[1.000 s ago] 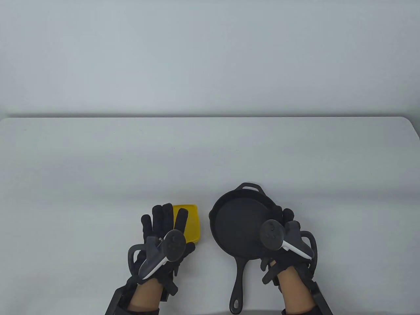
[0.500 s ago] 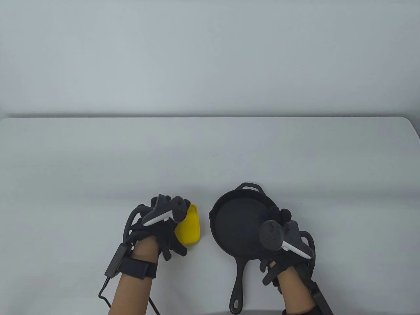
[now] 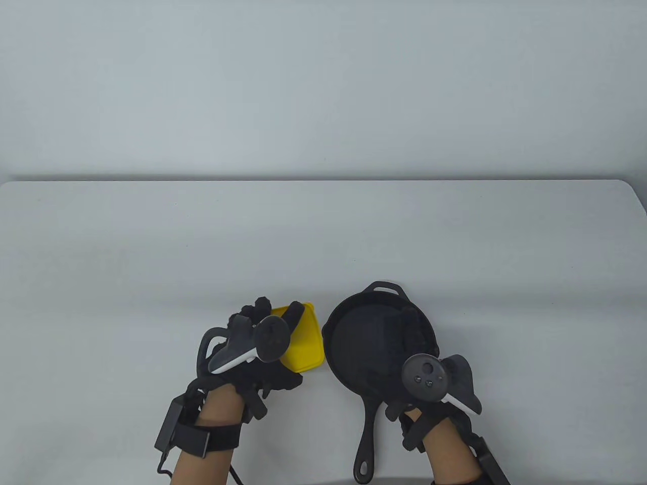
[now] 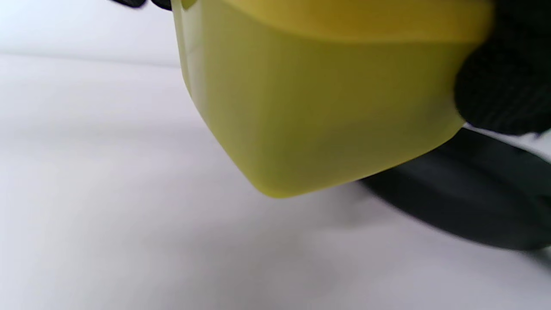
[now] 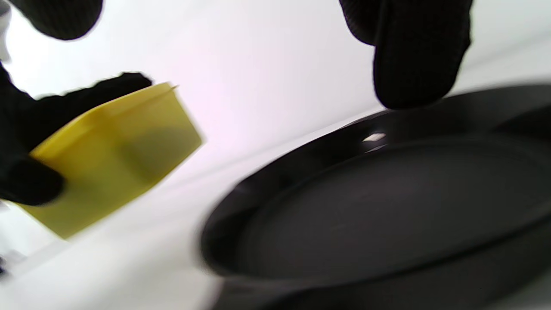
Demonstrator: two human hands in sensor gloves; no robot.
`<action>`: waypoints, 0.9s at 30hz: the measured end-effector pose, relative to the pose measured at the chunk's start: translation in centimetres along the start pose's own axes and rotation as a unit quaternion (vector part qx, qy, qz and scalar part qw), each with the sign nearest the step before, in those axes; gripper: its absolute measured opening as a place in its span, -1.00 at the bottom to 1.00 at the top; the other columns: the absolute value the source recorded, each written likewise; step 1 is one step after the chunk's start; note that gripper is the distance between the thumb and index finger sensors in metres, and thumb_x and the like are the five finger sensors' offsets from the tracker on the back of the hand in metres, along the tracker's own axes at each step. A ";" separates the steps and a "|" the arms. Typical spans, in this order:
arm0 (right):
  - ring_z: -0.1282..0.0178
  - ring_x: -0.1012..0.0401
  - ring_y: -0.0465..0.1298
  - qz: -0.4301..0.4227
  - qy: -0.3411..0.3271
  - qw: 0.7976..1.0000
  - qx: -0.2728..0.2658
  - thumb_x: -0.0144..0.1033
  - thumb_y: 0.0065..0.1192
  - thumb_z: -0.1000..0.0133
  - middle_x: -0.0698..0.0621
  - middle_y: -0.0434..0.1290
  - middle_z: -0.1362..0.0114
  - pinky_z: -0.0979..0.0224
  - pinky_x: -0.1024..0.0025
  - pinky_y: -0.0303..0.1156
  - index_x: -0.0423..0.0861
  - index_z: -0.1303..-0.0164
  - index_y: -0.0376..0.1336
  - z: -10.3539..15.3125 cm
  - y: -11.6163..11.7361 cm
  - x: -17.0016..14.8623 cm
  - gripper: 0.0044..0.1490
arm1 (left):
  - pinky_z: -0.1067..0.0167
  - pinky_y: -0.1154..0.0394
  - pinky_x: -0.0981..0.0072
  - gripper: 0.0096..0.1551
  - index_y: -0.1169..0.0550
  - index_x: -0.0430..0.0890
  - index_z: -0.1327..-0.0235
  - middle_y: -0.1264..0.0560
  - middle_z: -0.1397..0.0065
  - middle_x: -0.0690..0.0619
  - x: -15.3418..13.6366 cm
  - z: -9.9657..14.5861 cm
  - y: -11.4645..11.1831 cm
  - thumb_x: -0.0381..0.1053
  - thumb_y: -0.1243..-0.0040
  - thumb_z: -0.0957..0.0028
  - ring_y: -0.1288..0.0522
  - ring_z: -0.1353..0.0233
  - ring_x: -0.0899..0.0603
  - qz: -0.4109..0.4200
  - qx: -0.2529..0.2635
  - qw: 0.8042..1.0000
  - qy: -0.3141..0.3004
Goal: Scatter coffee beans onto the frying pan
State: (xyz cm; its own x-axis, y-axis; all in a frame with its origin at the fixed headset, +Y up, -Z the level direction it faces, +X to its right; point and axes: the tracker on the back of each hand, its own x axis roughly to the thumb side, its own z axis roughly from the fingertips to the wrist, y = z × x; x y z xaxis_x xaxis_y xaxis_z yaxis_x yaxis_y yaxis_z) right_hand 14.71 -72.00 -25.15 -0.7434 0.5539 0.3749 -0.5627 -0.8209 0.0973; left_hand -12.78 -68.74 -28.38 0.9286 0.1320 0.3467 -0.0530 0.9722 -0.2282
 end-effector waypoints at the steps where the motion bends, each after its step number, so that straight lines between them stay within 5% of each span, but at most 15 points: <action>1: -0.49 -0.50 0.13 -0.084 -0.012 0.996 0.007 0.46 -0.10 -0.18 -0.39 -0.54 -0.56 -0.16 -0.17 0.51 -0.13 -0.64 -0.48 0.0 0.5 -0.1 0.26 | -0.49 -0.28 -0.22 0.54 0.18 0.39 -0.48 0.09 -0.67 -0.33 1.3 0.6 0.4 0.70 -0.43 0.63 -0.12 -0.59 -0.47 -0.005 0.012 1.000 -0.020; 5: -0.47 -0.51 0.11 -0.321 -0.011 0.946 0.049 0.40 -0.15 -0.27 -0.42 -0.61 -0.51 -0.15 -0.11 0.52 -0.10 -0.59 -0.60 -0.3 2.5 -0.6 0.21 | -0.39 -0.37 -0.11 0.53 0.13 0.36 -0.52 0.04 -0.67 -0.35 5.0 2.7 0.4 0.72 -0.43 0.64 -0.17 -0.58 -0.47 -0.017 0.049 0.997 -0.064; 8: -0.38 -0.44 0.25 -0.450 -0.020 0.888 0.091 0.15 -0.20 -0.38 -0.47 -0.58 -0.50 -0.16 -0.04 0.50 -0.12 -0.56 -0.65 -0.7 3.8 0.0 0.06 | -0.40 -0.37 -0.14 0.53 0.10 0.34 -0.53 0.03 -0.67 -0.37 6.5 3.7 -0.4 0.71 -0.45 0.63 -0.18 -0.58 -0.49 0.008 0.078 0.993 -0.083; 9: -0.33 -0.41 0.28 -0.453 0.000 0.887 0.087 0.08 -0.17 -0.38 -0.44 -0.53 -0.54 -0.14 -0.09 0.48 -0.11 -0.61 -0.56 -0.6 3.8 0.2 0.00 | -0.41 -0.36 -0.15 0.53 0.11 0.33 -0.53 0.03 -0.67 -0.36 6.5 3.9 -0.6 0.71 -0.44 0.63 -0.17 -0.59 -0.49 0.010 0.084 0.994 -0.076; 12: -0.23 -0.30 0.44 -0.374 -0.001 0.926 0.052 0.06 -0.19 -0.37 -0.50 -0.39 -0.56 -0.10 0.03 0.58 -0.19 -0.67 -0.43 -0.5 3.1 -0.1 -0.05 | -0.54 -0.23 -0.27 0.49 0.13 0.32 -0.54 0.08 -0.71 -0.28 5.9 4.4 -1.5 0.71 -0.39 0.55 -0.06 -0.70 -0.49 0.040 0.108 0.990 -0.082; 17: -0.22 -0.33 0.42 -0.425 0.017 0.905 0.014 0.02 -0.16 -0.37 -0.49 -0.38 -0.56 -0.09 -0.01 0.56 -0.19 -0.68 -0.38 -0.3 2.5 -0.6 -0.08 | -0.63 -0.02 -0.29 0.42 0.29 0.32 -0.50 0.30 -0.70 -0.15 4.0 5.1 -2.3 0.78 -0.10 0.45 0.23 -0.75 -0.41 0.156 0.145 0.973 -0.090; 20: -0.24 -0.32 0.42 -0.437 0.026 0.899 -0.010 0.03 -0.18 -0.37 -0.48 -0.38 -0.57 -0.11 0.00 0.56 -0.18 -0.68 -0.39 -0.1 2.2 -1.2 -0.08 | -0.63 0.18 -0.26 0.34 0.25 0.30 -0.54 0.26 -0.72 -0.07 2.1 5.7 -2.7 0.77 -0.02 0.37 0.24 -0.77 -0.36 0.280 0.221 0.930 -0.086; 22: -0.27 -0.32 0.40 -0.464 0.018 0.886 -0.006 0.04 -0.21 -0.38 -0.47 -0.41 -0.57 -0.15 0.01 0.55 -0.17 -0.68 -0.42 -0.2 2.3 -1.5 -0.08 | -0.60 0.28 -0.24 0.33 0.30 0.28 -0.54 0.31 -0.71 -0.09 0.7 5.6 -3.6 0.77 0.03 0.30 0.29 -0.75 -0.37 0.402 0.229 0.882 -0.094; 27: -0.30 -0.32 0.37 -0.512 0.000 0.858 0.022 0.04 -0.25 -0.39 -0.46 -0.45 -0.57 -0.18 0.00 0.53 -0.17 -0.67 -0.46 -0.4 3.0 -1.0 -0.08 | -0.55 0.35 -0.19 0.27 0.43 0.27 -0.49 0.42 -0.66 -0.10 -0.6 3.8 -6.8 0.80 0.24 0.22 0.39 -0.70 -0.36 0.582 0.149 0.793 -0.101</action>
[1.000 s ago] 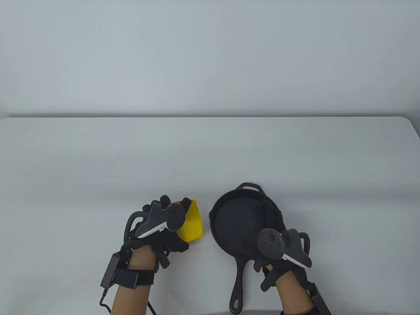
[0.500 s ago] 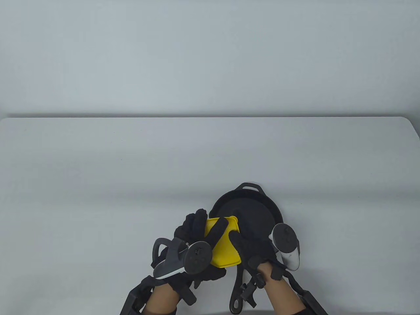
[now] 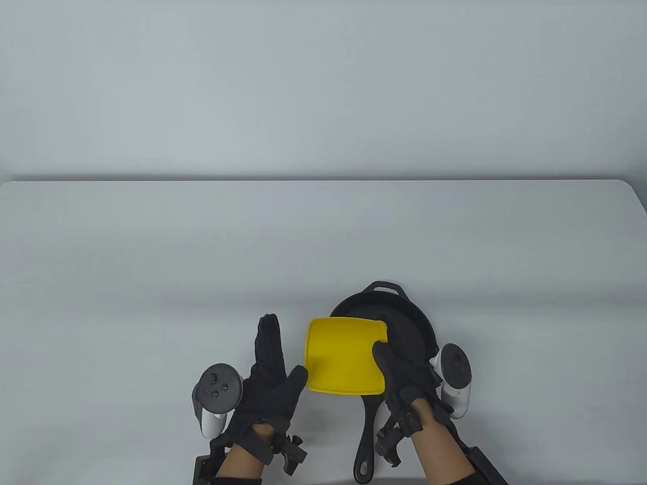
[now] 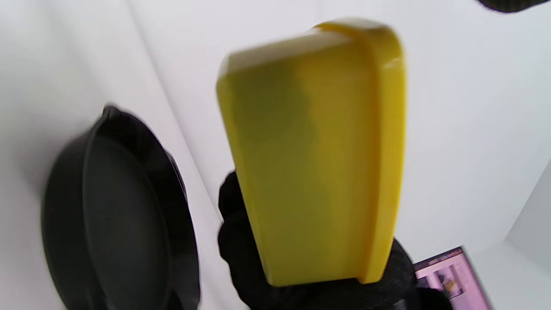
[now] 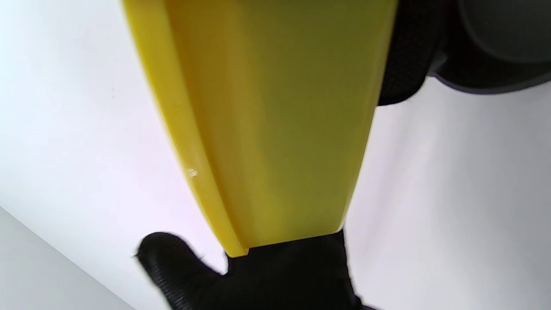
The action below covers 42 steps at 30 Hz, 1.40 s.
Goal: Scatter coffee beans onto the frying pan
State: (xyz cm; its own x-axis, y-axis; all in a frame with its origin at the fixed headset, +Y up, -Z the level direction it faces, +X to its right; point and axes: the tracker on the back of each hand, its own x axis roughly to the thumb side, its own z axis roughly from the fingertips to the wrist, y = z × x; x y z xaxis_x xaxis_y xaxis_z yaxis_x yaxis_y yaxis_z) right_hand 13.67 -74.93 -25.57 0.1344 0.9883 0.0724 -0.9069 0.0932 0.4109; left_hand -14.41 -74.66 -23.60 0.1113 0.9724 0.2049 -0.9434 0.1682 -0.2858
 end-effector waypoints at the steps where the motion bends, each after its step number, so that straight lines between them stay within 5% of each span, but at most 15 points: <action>1: -0.30 -0.32 0.37 -0.001 -0.001 1.000 0.002 0.04 -0.25 -0.39 -0.47 -0.45 -0.57 -0.18 0.00 0.53 -0.17 -0.67 -0.47 0.0 0.2 0.0 -0.08 | -0.54 0.35 -0.19 0.27 0.46 0.26 -0.47 0.44 -0.65 -0.12 -0.6 -0.1 -0.1 0.80 0.28 0.22 0.40 -0.69 -0.37 0.030 -0.006 0.999 0.011; 7: -0.31 -0.32 0.36 -0.012 0.019 0.999 0.023 0.04 -0.29 -0.40 -0.48 -0.47 -0.56 -0.20 0.00 0.52 -0.19 -0.65 -0.50 -0.1 0.9 -0.8 -0.07 | -0.56 0.28 -0.20 0.22 0.47 0.28 -0.45 0.46 -0.61 -0.14 -3.6 -0.3 -2.8 0.78 0.34 0.20 0.39 -0.67 -0.39 0.273 -0.059 0.959 0.042; 9: -0.31 -0.32 0.36 -0.005 0.026 0.999 0.029 0.04 -0.30 -0.40 -0.49 -0.47 -0.55 -0.19 0.01 0.53 -0.20 -0.65 -0.51 -0.2 0.9 -1.0 -0.07 | -0.60 0.12 -0.17 0.18 0.42 0.30 -0.48 0.41 -0.64 -0.12 -3.5 -0.4 -3.6 0.77 0.34 0.19 0.29 -0.69 -0.39 0.301 -0.059 0.951 0.042; 18: -0.43 -0.46 0.16 0.092 0.015 0.994 0.049 0.09 -0.28 -0.40 -0.56 -0.46 -0.51 -0.28 -0.02 0.44 -0.26 -0.61 -0.58 -0.3 1.5 -0.4 0.02 | -0.55 -0.16 -0.10 0.13 0.29 0.23 -0.59 0.27 -0.65 -0.23 -3.6 0.1 -3.3 0.72 0.38 0.14 0.05 -0.64 -0.47 0.303 -0.052 0.950 0.055; 27: -0.47 -0.53 -0.32 0.061 -0.029 0.995 0.078 0.09 -0.15 -0.41 -0.35 -0.72 -0.50 -0.45 -0.37 0.05 0.10 -0.69 -0.53 -0.3 1.6 -0.1 -0.06 | -0.52 -0.20 -0.09 0.14 0.30 0.18 -0.58 0.27 -0.64 -0.25 -3.8 0.2 -3.5 0.72 0.39 0.12 -0.02 -0.60 -0.51 0.321 -0.057 0.942 0.080; 34: -0.43 -0.48 -0.47 0.034 -0.058 0.991 0.113 0.15 -0.10 -0.39 -0.24 -0.68 -0.58 -0.43 -0.43 -0.13 0.06 -0.59 0.09 -0.4 1.6 0.3 -0.37 | -0.47 -0.29 -0.10 0.11 0.31 0.24 -0.57 0.14 -0.62 -0.29 -3.3 0.2 -3.5 0.72 0.34 0.08 -0.10 -0.57 -0.52 0.349 -0.085 0.929 0.089; 38: -0.44 -0.45 -0.49 0.015 -0.068 0.990 0.122 0.16 -0.09 -0.37 -0.21 -0.66 -0.60 -0.42 -0.42 -0.16 0.11 -0.50 0.19 -0.5 1.6 0.2 -0.43 | -0.40 -0.38 -0.05 0.07 0.33 0.27 -0.53 0.05 -0.57 -0.30 -3.1 0.2 -3.2 0.67 0.17 -0.06 -0.21 -0.52 -0.50 0.343 -0.103 0.927 0.116; 42: -0.43 -0.46 -0.49 -0.006 -0.057 0.993 0.106 0.14 -0.14 -0.39 -0.25 -0.63 -0.61 -0.38 -0.44 -0.23 0.07 -0.52 0.17 -0.7 1.4 0.3 -0.42 | -0.33 -0.48 0.00 -0.01 0.36 0.28 -0.48 -0.05 -0.54 -0.25 -2.9 -0.2 -2.9 0.42 0.01 -0.22 -0.37 -0.45 -0.40 0.351 -0.122 0.919 0.128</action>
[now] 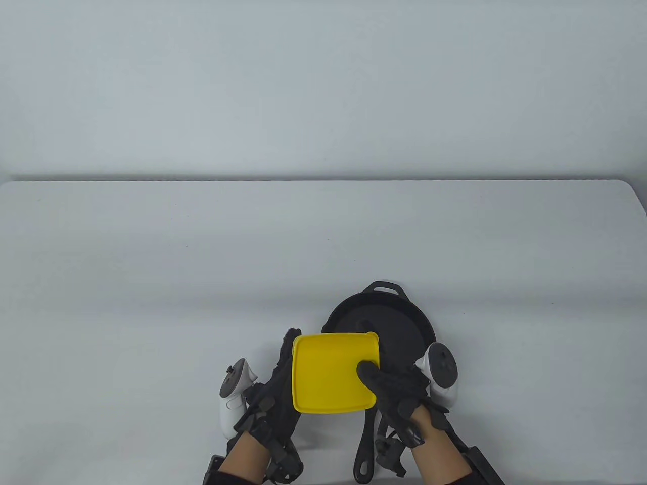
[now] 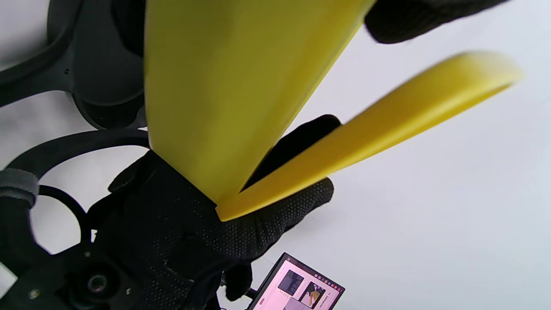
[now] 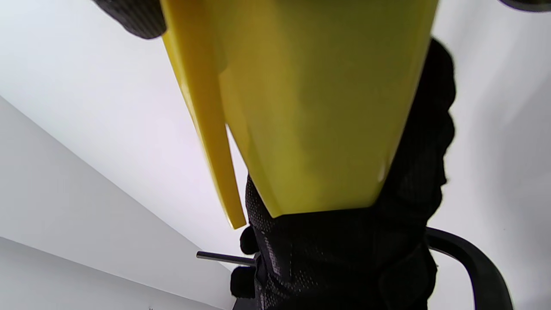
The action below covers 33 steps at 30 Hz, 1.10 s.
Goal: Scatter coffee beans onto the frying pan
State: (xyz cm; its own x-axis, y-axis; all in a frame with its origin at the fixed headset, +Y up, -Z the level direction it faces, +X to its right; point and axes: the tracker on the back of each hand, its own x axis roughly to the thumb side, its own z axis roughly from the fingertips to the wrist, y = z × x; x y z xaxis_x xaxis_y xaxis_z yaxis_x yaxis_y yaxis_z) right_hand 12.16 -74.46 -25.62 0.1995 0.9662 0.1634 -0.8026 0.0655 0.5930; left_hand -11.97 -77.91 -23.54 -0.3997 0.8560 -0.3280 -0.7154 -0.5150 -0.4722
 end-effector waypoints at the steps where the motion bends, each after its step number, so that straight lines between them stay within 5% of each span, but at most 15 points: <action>1: -0.43 -0.45 -0.49 -0.006 0.000 1.000 -0.005 0.14 -0.15 -0.40 -0.26 -0.62 -0.61 -0.38 -0.44 -0.25 0.06 -0.53 0.16 0.0 -0.1 0.0 -0.41 | -0.32 -0.49 0.01 -0.02 0.35 0.26 -0.48 -0.07 -0.53 -0.24 0.1 0.1 -0.1 0.38 0.00 -0.24 -0.39 -0.44 -0.37 -0.003 0.016 1.000 0.000; 4: -0.45 -0.46 -0.48 -0.041 -0.023 0.998 -0.038 0.09 -0.19 -0.42 -0.36 -0.50 -0.63 -0.38 -0.44 -0.28 -0.04 -0.58 0.08 0.2 -1.2 1.0 -0.37 | -0.33 -0.50 0.04 -0.05 0.33 0.25 -0.49 -0.07 -0.52 -0.23 0.1 0.4 -0.1 0.30 -0.01 -0.25 -0.40 -0.44 -0.35 -0.003 0.055 0.998 0.005; 7: -0.61 -0.47 -0.10 0.009 -0.050 0.989 -0.136 0.00 -0.23 -0.43 -0.34 -0.26 -0.71 -0.46 -0.42 -0.01 -0.15 -0.62 -0.03 0.7 -4.5 3.8 -0.33 | -0.35 -0.49 0.06 -0.04 0.34 0.25 -0.48 -0.06 -0.52 -0.21 0.1 0.8 0.7 0.28 -0.01 -0.24 -0.40 -0.45 -0.33 -0.023 0.095 0.995 0.000; 10: -0.57 -0.48 0.03 0.074 -0.052 0.969 -0.231 -0.09 -0.19 -0.42 -0.40 -0.21 -0.68 -0.45 -0.38 0.13 -0.24 -0.65 -0.09 1.6 -8.2 6.8 -0.30 | -0.36 -0.49 0.07 -0.04 0.35 0.25 -0.46 -0.05 -0.52 -0.20 0.4 1.2 1.5 0.29 0.00 -0.24 -0.39 -0.46 -0.32 -0.031 0.123 0.992 -0.009; 13: -0.44 -0.42 0.31 0.191 -0.008 0.927 -0.324 -0.22 -0.06 -0.35 -0.48 -0.05 -0.59 -0.32 -0.22 0.40 -0.34 -0.60 -0.04 3.1 -12.3 9.7 -0.28 | -0.37 -0.48 0.07 -0.04 0.36 0.25 -0.46 -0.04 -0.52 -0.20 0.6 1.3 2.0 0.30 0.01 -0.24 -0.37 -0.46 -0.32 -0.029 0.149 0.988 -0.014; 15: -0.24 -0.32 0.54 0.301 0.073 0.873 -0.377 -0.29 0.04 -0.28 -0.47 0.21 -0.46 -0.11 -0.06 0.58 -0.39 -0.55 0.03 4.6 -15.2 10.9 -0.28 | -0.37 -0.47 0.07 -0.04 0.37 0.25 -0.45 -0.03 -0.52 -0.20 0.5 1.3 2.1 0.30 0.02 -0.25 -0.36 -0.47 -0.31 -0.026 0.161 0.986 -0.010; 18: -0.06 -0.21 0.68 0.376 0.246 0.809 -0.378 -0.28 0.11 -0.24 -0.38 0.42 -0.29 0.08 0.11 0.70 -0.43 -0.53 0.04 7.2 -18.5 10.2 -0.23 | -0.37 -0.47 0.07 -0.03 0.38 0.24 -0.45 -0.02 -0.52 -0.20 0.4 1.3 2.0 0.31 0.01 -0.25 -0.36 -0.47 -0.32 -0.029 0.168 0.985 0.000; 21: 0.13 -0.13 0.76 0.321 0.349 0.791 -0.386 -0.22 0.17 -0.21 -0.33 0.53 -0.15 0.25 0.23 0.75 -0.45 -0.50 0.10 10.4 -20.8 7.4 -0.20 | -0.37 -0.47 0.07 -0.03 0.38 0.24 -0.45 -0.02 -0.51 -0.21 0.3 1.1 1.7 0.31 0.01 -0.25 -0.36 -0.47 -0.32 -0.031 0.161 0.986 0.002; 25: 0.32 -0.09 0.79 0.229 0.366 0.789 -0.437 -0.15 0.19 -0.19 -0.31 0.60 -0.01 0.39 0.29 0.74 -0.48 -0.41 0.22 13.5 -22.1 4.3 -0.20 | -0.37 -0.47 0.07 -0.03 0.38 0.24 -0.45 -0.02 -0.52 -0.20 0.1 0.8 1.3 0.31 0.01 -0.25 -0.36 -0.47 -0.32 -0.022 0.147 0.989 -0.001; 29: 0.42 0.00 0.80 0.253 0.413 0.764 -0.428 -0.08 0.18 -0.18 -0.26 0.62 0.05 0.47 0.36 0.72 -0.48 -0.37 0.25 15.1 -22.5 2.5 -0.18 | -0.37 -0.47 0.07 -0.03 0.38 0.24 -0.45 -0.02 -0.52 -0.21 0.0 0.7 1.1 0.31 0.01 -0.25 -0.36 -0.46 -0.32 -0.028 0.143 0.989 0.005; 31: 0.40 -0.04 0.78 0.290 0.433 0.739 -0.427 -0.07 0.19 -0.18 -0.28 0.61 0.04 0.45 0.30 0.70 -0.51 -0.34 0.26 15.3 -22.5 2.3 -0.17 | -0.37 -0.47 0.07 -0.03 0.38 0.23 -0.45 -0.02 -0.51 -0.21 -0.1 0.7 1.1 0.31 0.01 -0.26 -0.36 -0.46 -0.33 -0.028 0.143 0.989 0.008; 33: 0.37 -0.12 0.75 0.384 0.470 0.688 -0.399 -0.01 0.19 -0.17 -0.32 0.59 0.02 0.41 0.19 0.66 -0.55 -0.32 0.25 14.8 -22.4 2.7 -0.11 | -0.37 -0.47 0.07 -0.03 0.38 0.23 -0.45 -0.02 -0.51 -0.21 -0.1 0.7 1.1 0.31 0.01 -0.26 -0.36 -0.46 -0.33 -0.030 0.146 0.989 0.011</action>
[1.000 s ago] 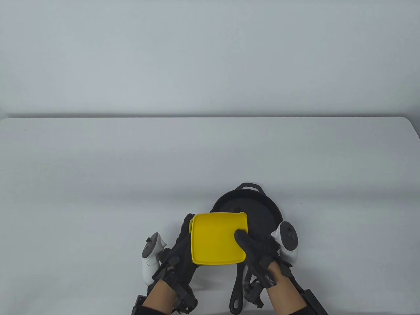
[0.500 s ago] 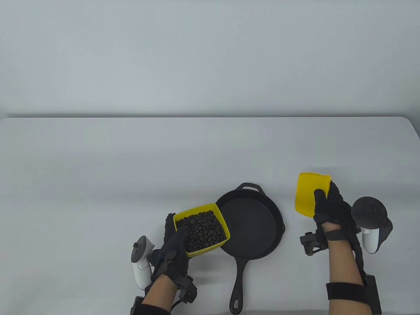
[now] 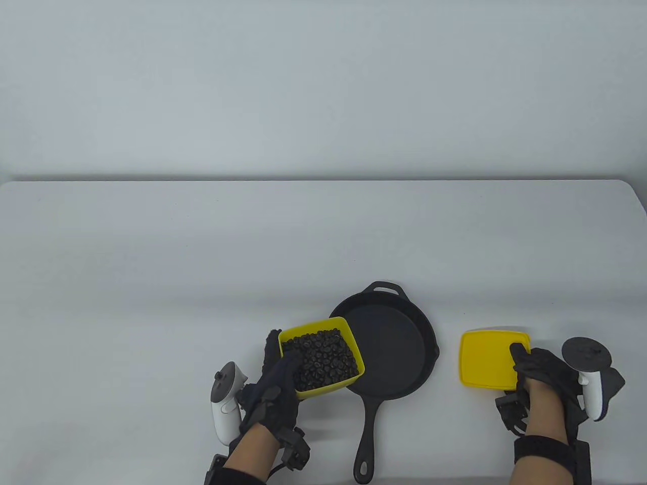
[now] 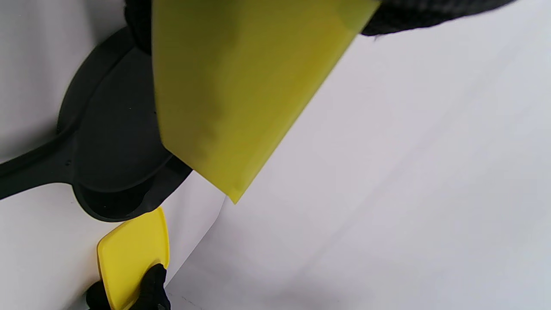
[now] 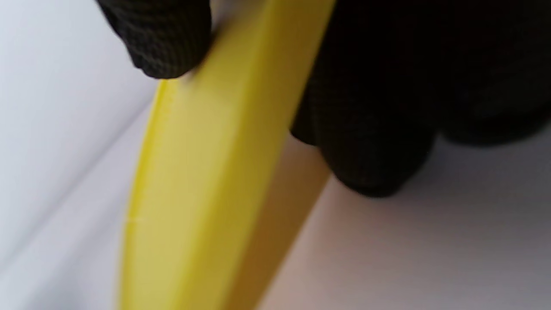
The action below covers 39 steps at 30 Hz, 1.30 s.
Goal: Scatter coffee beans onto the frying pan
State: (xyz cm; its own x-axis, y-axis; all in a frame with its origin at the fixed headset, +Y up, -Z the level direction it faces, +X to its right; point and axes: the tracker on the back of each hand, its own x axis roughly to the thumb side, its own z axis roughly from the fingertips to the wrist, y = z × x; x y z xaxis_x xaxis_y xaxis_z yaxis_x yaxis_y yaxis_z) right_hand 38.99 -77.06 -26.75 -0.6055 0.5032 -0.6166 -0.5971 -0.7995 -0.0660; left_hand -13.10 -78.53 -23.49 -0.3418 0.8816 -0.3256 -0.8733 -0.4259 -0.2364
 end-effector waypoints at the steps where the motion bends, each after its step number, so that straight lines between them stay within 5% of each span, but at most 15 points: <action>1: 0.35 -0.08 0.76 0.057 -0.006 0.998 -0.012 0.04 0.17 -0.19 -0.28 0.59 0.00 0.39 0.22 0.67 -0.51 -0.33 0.25 0.1 -0.3 0.4 -0.10 | -0.37 -0.47 0.07 -0.03 0.38 0.23 -0.45 -0.02 -0.51 -0.21 0.0 0.0 0.0 0.31 0.01 -0.26 -0.36 -0.46 -0.33 -0.001 0.001 1.000 0.001; 6: 0.18 -0.19 0.73 0.302 -0.090 0.941 -0.121 0.06 0.15 -0.21 -0.34 0.56 -0.12 0.24 0.10 0.66 -0.42 -0.28 0.35 2.1 -1.5 6.1 -0.18 | -0.37 -0.46 0.07 -0.03 0.38 0.23 -0.45 -0.02 -0.51 -0.21 -0.1 -0.1 0.0 0.31 0.02 -0.26 -0.35 -0.46 -0.33 -0.001 0.007 1.000 0.008; 11: 0.11 -0.16 0.73 0.191 -0.360 0.899 -0.160 -0.03 0.28 -0.19 -0.29 0.56 -0.19 0.17 0.14 0.67 -0.33 -0.26 0.39 9.5 -0.9 15.6 -0.31 | -0.37 -0.46 0.06 -0.03 0.39 0.23 -0.44 -0.01 -0.51 -0.21 -0.2 -0.2 -0.3 0.31 0.02 -0.26 -0.35 -0.47 -0.33 -0.006 0.005 1.000 0.004; 13: 0.05 -0.14 0.73 0.135 -0.433 0.882 -0.124 -0.08 0.40 -0.14 -0.27 0.54 -0.24 0.12 0.19 0.69 -0.28 -0.26 0.40 13.3 -0.1 18.9 -0.35 | -0.38 -0.46 0.06 -0.03 0.39 0.23 -0.44 -0.01 -0.51 -0.21 -0.1 -0.1 -0.4 0.32 0.02 -0.26 -0.35 -0.47 -0.33 -0.018 0.004 1.000 0.000; 16: -0.13 -0.18 0.67 0.064 -0.506 0.860 0.024 -0.13 0.49 -0.10 -0.31 0.44 -0.38 0.01 0.25 0.70 -0.24 -0.28 0.38 17.5 2.1 23.2 -0.35 | -0.38 -0.45 0.05 -0.03 0.39 0.22 -0.43 0.00 -0.51 -0.22 -0.1 0.1 -0.6 0.32 0.02 -0.26 -0.33 -0.47 -0.34 -0.039 0.005 0.999 -0.003; 20: -0.22 -0.28 0.57 0.048 -0.496 0.836 0.232 -0.14 0.53 -0.10 -0.42 0.32 -0.43 -0.04 0.21 0.67 -0.34 -0.39 0.29 18.6 6.8 26.2 -0.20 | -0.38 -0.44 0.05 -0.03 0.40 0.22 -0.43 0.00 -0.51 -0.23 0.0 0.2 -1.0 0.32 0.03 -0.26 -0.33 -0.47 -0.34 -0.050 0.001 0.999 -0.010; 25: -0.31 -0.39 0.37 0.133 -0.442 0.819 0.341 -0.05 0.54 -0.08 -0.51 0.06 -0.53 0.04 0.17 0.65 -0.39 -0.58 0.04 18.2 12.2 27.0 0.11 | -0.37 -0.46 0.02 -0.02 0.42 0.19 -0.41 0.02 -0.49 -0.26 0.1 0.3 -1.5 0.32 0.04 -0.27 -0.32 -0.46 -0.37 -0.053 -0.002 0.998 -0.024; 29: -0.26 -0.41 0.32 0.185 -0.440 0.819 0.319 -0.03 0.56 -0.06 -0.50 -0.01 -0.53 0.07 0.24 0.62 -0.25 -0.61 0.03 18.8 14.9 27.5 0.10 | -0.32 -0.49 -0.04 0.00 0.39 0.14 -0.44 0.01 -0.46 -0.33 0.2 0.3 -1.0 0.30 0.00 -0.28 -0.34 -0.41 -0.43 -0.077 0.018 0.997 -0.027; 39: 0.08 -0.17 0.52 0.081 -0.444 0.850 0.270 -0.50 0.36 -0.13 -0.27 0.25 -0.38 0.27 0.51 0.69 -0.09 -0.26 0.31 17.9 16.2 26.6 -0.53 | -0.31 -0.49 -0.04 -0.01 0.40 0.14 -0.43 0.01 -0.46 -0.33 0.0 0.2 -0.9 0.31 0.02 -0.28 -0.34 -0.40 -0.43 -0.055 0.018 0.998 -0.022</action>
State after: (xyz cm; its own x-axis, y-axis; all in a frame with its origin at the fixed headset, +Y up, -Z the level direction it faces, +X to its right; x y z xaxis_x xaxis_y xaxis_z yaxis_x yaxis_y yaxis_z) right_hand 3.81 -70.77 -30.22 -0.7182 0.6419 0.2687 -0.4769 -0.7352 0.4817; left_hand -12.37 -78.07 -23.06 -0.2564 0.9312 -0.2592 -0.9183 -0.3183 -0.2353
